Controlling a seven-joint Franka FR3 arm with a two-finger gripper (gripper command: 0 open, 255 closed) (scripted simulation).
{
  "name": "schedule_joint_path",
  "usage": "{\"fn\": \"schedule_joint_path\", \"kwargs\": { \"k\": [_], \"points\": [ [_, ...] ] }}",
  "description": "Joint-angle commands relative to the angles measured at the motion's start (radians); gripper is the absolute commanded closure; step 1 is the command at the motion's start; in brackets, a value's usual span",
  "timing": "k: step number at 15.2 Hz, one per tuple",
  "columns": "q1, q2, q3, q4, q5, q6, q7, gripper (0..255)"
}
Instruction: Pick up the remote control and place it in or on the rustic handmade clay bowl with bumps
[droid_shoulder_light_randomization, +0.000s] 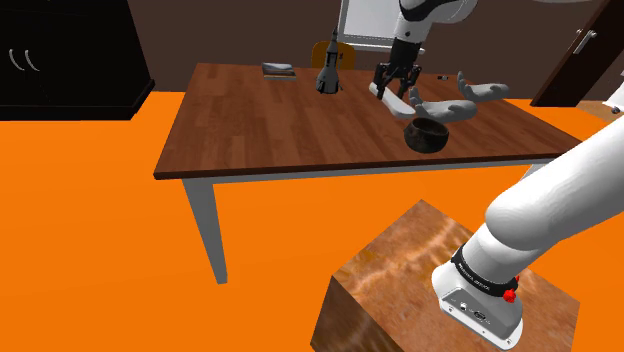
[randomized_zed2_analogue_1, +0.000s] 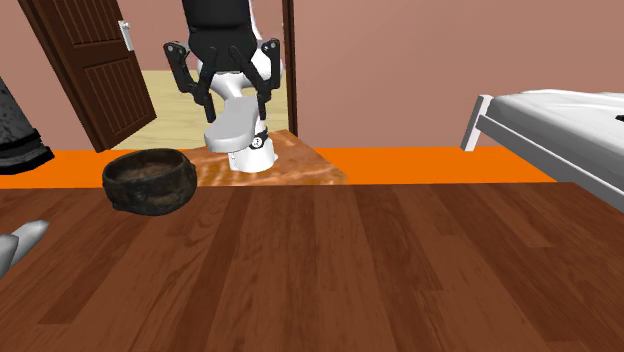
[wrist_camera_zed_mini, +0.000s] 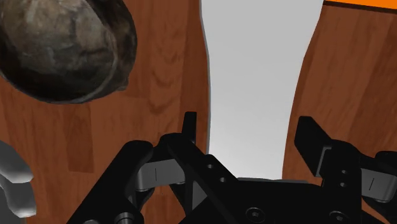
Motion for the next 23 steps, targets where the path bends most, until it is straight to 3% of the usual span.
{"fn": "schedule_joint_path", "kwargs": {
  "k": [1, 13, 23],
  "points": [
    [-0.021, -0.028, -0.029, -0.024, -0.010, -0.004, -0.046, 255],
    [-0.142, -0.088, -0.216, -0.059, -0.080, -0.023, -0.322, 255],
    [-0.143, -0.060, -0.227, -0.169, -0.080, 0.115, -0.327, 255]
  ]
}}
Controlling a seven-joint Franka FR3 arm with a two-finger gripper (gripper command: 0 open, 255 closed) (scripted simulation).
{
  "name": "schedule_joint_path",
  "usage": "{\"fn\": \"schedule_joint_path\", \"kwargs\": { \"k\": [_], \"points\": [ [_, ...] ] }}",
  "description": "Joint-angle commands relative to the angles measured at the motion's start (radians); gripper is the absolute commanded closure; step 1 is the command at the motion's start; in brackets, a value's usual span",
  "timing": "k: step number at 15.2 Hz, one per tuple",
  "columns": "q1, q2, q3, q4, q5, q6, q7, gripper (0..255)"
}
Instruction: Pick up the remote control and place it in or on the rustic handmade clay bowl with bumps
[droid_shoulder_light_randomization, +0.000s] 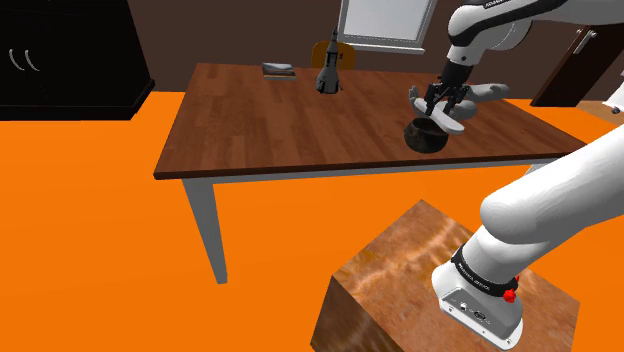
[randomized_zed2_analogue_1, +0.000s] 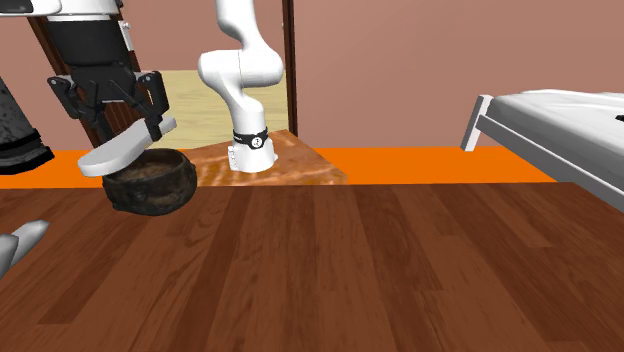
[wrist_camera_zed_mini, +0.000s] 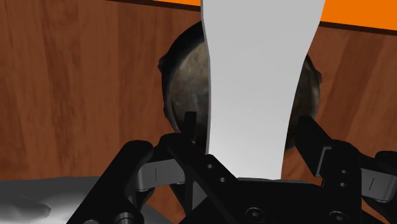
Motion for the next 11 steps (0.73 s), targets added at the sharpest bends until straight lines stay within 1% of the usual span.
{"fn": "schedule_joint_path", "kwargs": {
  "k": [1, 5, 11],
  "points": [
    [0.001, 0.008, -0.001, -0.020, 0.001, 0.028, 0.000, 255],
    [0.001, 0.026, -0.006, -0.056, 0.003, 0.083, -0.004, 255],
    [0.000, 0.026, -0.006, -0.056, 0.003, 0.083, -0.004, 255]
  ]
}}
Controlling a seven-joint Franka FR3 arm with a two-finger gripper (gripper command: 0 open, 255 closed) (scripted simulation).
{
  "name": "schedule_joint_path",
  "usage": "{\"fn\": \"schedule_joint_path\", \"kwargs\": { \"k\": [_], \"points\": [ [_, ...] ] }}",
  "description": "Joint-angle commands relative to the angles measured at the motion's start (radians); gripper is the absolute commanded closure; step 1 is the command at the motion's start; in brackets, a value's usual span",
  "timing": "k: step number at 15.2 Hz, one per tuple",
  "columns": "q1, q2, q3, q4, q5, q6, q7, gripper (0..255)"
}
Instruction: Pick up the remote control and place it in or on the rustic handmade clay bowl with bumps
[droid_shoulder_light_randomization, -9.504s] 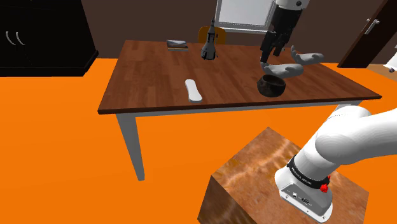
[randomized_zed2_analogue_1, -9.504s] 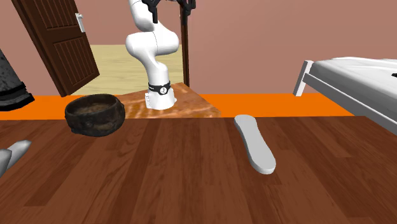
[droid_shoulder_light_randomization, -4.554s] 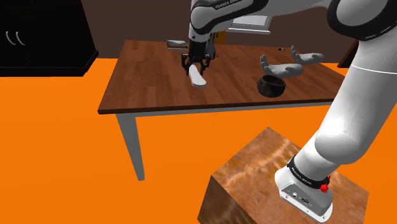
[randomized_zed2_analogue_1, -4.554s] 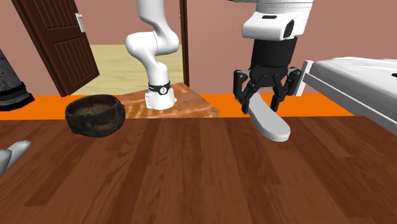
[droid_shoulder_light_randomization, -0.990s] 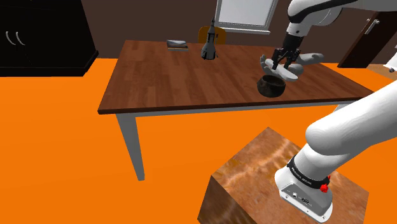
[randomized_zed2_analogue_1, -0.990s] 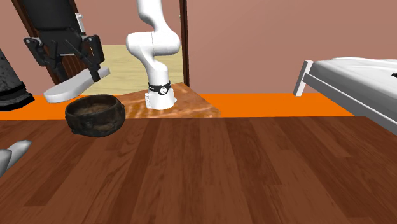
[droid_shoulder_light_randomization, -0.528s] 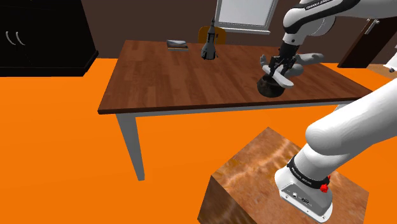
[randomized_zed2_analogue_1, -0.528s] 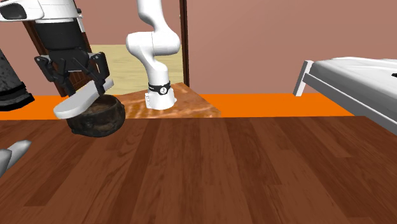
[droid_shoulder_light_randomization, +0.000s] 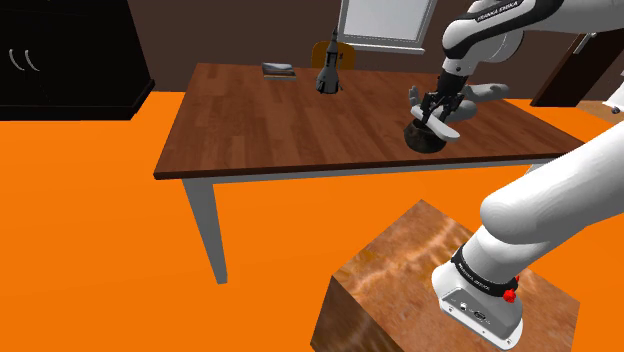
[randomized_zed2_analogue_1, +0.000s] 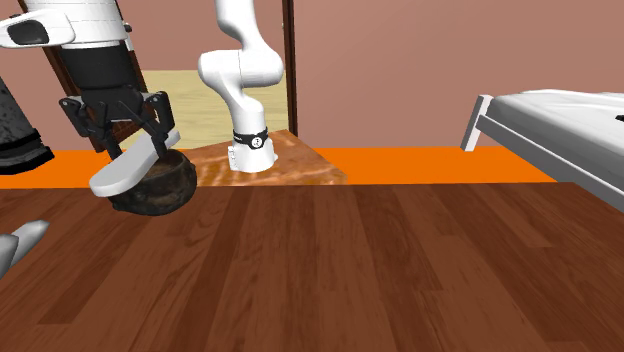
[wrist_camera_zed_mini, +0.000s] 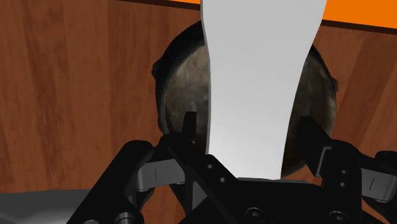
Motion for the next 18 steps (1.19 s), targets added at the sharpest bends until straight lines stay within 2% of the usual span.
{"fn": "schedule_joint_path", "kwargs": {
  "k": [1, 2, 7, 11, 18],
  "points": [
    [0.000, 0.002, 0.000, -0.002, 0.000, 0.000, 0.000, 255],
    [0.000, 0.003, -0.001, 0.000, 0.000, 0.000, 0.000, 0],
    [0.000, 0.002, 0.000, -0.002, 0.000, 0.000, 0.000, 0],
    [0.000, -0.035, 0.010, 0.095, -0.004, -0.132, 0.006, 0],
    [0.000, -0.035, 0.010, 0.095, -0.004, -0.132, 0.006, 0]
  ]
}}
